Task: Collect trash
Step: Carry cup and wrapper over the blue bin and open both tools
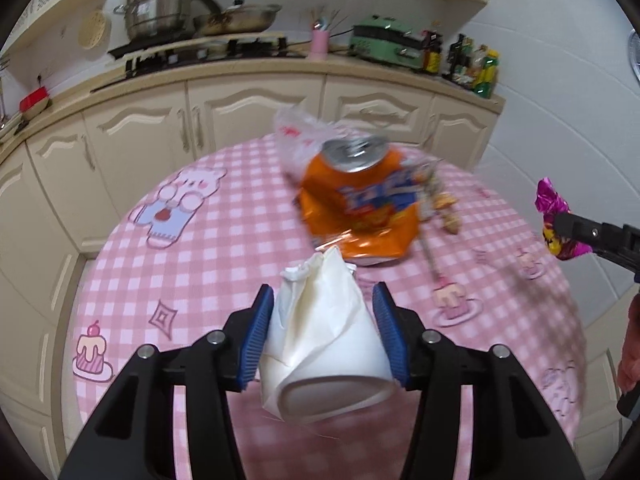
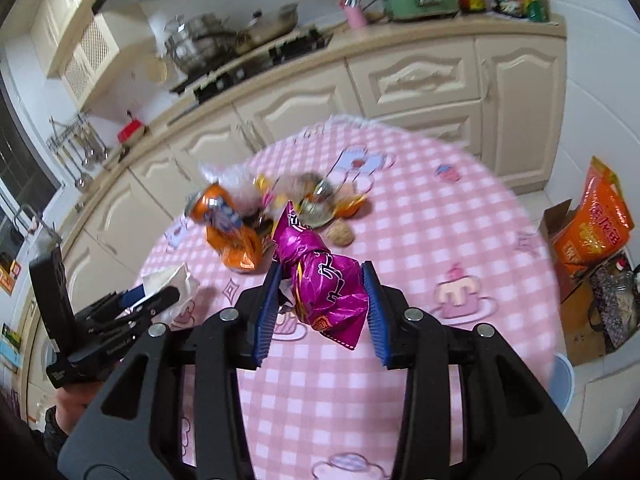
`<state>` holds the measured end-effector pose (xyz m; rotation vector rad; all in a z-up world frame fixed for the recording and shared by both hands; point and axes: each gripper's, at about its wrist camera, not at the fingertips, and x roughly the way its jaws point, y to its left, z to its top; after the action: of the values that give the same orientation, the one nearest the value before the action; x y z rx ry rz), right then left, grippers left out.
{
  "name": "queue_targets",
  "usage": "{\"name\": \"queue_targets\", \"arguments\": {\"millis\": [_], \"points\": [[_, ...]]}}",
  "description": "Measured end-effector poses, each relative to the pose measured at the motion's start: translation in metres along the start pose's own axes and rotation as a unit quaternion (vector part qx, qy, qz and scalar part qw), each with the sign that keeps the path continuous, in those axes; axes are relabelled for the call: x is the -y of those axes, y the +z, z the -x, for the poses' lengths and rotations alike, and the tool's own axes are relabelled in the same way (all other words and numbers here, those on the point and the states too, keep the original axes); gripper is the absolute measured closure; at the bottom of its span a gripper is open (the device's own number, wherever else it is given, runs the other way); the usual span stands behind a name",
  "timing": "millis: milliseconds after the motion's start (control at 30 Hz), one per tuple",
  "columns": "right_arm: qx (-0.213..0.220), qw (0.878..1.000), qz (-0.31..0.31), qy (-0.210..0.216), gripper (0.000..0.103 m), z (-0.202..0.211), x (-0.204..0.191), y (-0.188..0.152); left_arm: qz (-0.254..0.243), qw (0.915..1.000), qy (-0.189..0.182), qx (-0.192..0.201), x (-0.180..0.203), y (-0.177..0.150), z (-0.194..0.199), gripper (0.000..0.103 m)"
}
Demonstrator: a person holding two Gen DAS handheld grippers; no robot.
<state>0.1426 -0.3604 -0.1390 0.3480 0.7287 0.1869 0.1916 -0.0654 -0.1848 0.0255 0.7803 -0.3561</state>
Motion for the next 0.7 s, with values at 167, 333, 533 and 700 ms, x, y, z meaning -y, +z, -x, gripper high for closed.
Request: {"name": "queue_targets", "arguments": {"millis": [167,333,533,700], "points": [[0.036,0.999,-0.029,-0.014,0.064,0.040,0.032,-0.004,-0.019,0.9991,-0.033,0.017,0.034,0.008,0.019,0.053],[0.066,0.992,-0.090,-0.056,0.064,0.081,0.091,-0.018,-0.073,0.9922,-0.095,0.034,0.103,0.021,0.032,0.053],[0.093,0.966,-0.203,-0.127,0.064,0.134,0.190,-0.063,-0.153,0.9705,-0.184,0.026,0.217,0.027,0.023,0.053],[0.079,0.937,-0.292,-0.173,0.064,0.156,0.266,-0.111,-0.202,0.9483,-0.243,-0.030,0.308,0.015,-0.007,0.052]]}}
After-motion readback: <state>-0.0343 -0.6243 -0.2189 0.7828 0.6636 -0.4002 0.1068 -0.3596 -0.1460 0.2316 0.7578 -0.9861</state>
